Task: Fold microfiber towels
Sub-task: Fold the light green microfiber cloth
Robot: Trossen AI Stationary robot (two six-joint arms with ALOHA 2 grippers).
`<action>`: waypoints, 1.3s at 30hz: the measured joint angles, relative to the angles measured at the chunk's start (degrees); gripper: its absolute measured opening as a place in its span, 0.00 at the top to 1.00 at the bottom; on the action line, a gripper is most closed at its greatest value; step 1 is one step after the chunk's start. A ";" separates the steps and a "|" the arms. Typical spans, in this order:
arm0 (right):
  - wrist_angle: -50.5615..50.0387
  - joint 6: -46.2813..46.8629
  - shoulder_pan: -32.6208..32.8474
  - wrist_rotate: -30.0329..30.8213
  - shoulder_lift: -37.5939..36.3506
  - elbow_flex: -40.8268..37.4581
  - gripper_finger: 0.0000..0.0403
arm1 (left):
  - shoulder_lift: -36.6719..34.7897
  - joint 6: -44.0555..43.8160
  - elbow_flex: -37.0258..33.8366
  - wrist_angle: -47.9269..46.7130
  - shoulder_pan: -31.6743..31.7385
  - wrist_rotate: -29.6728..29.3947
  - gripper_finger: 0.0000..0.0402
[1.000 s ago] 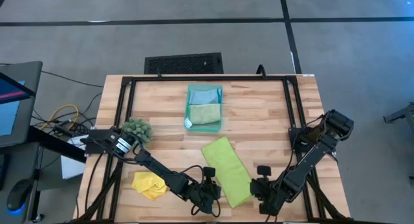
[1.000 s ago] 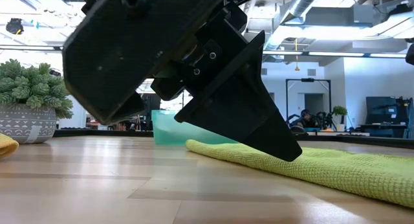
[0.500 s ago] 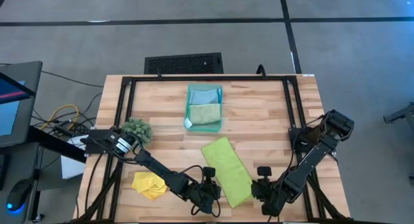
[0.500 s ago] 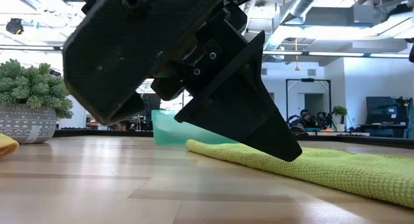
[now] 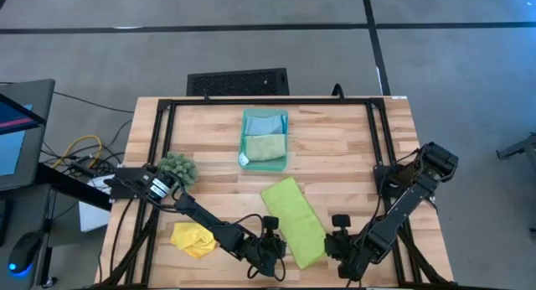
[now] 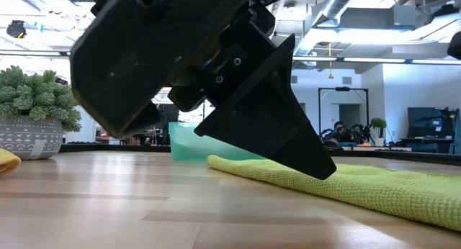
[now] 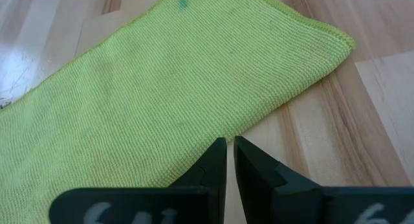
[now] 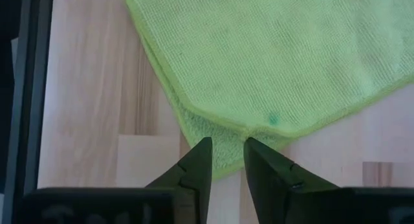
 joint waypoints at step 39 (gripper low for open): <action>-3.02 -31.53 0.14 3.81 0.00 -0.47 0.41 | 0.02 -1.41 0.00 -1.38 0.00 -0.02 0.94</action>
